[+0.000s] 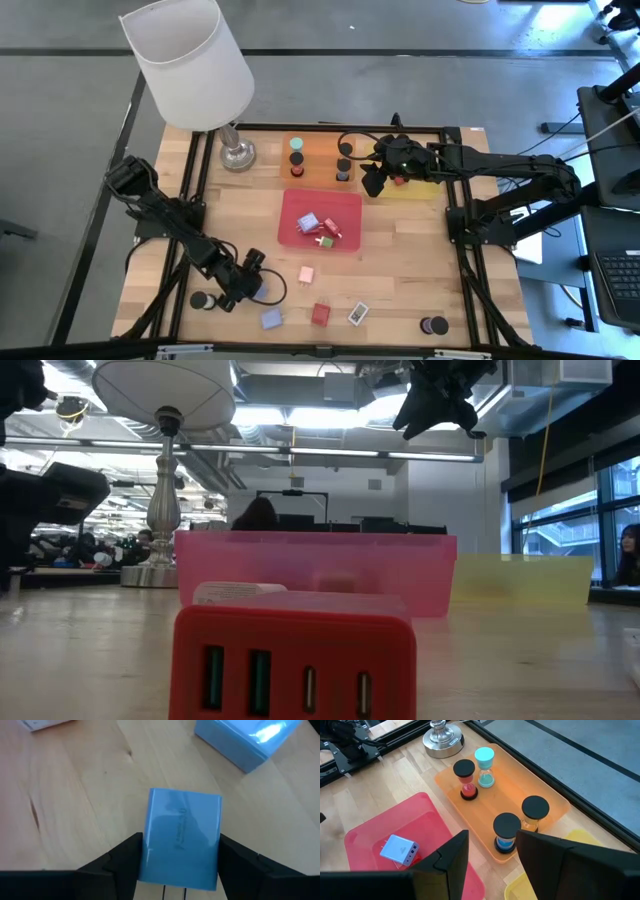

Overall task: Pick & Place Office items
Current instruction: Put the top light blue charger adapter into the red bin

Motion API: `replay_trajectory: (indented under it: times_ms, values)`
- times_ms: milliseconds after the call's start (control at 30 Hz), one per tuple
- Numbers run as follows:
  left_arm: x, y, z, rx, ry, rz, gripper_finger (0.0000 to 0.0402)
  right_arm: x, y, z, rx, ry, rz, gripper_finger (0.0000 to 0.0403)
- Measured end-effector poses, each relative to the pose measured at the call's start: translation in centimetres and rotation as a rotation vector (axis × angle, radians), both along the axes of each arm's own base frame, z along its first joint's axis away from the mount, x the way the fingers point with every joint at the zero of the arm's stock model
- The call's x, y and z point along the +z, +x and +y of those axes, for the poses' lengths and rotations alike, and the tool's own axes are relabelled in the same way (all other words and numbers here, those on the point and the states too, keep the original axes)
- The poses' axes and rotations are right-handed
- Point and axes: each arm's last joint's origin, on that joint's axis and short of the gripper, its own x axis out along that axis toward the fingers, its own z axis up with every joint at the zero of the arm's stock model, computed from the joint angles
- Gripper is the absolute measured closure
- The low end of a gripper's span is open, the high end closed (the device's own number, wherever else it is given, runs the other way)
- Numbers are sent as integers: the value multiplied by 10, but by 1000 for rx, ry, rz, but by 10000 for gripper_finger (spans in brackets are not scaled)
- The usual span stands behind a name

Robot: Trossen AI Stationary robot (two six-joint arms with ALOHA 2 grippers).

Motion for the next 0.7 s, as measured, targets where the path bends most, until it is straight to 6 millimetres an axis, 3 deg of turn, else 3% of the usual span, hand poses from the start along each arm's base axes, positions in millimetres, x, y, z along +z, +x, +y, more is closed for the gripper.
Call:
replay_trajectory:
  times_ms: [233, 467, 700]
  values:
    - [8, 2, 0, 50, -13, -42, 189, 0, 0, 0, 0, 0, 0, 236]
    - [48, 19, -2, -20, 46, -243, 182, 0, 0, 0, 0, 0, 0, 236]
    - [82, 51, 24, 19, 222, -421, 184, 0, 0, 0, 0, 0, 0, 236]
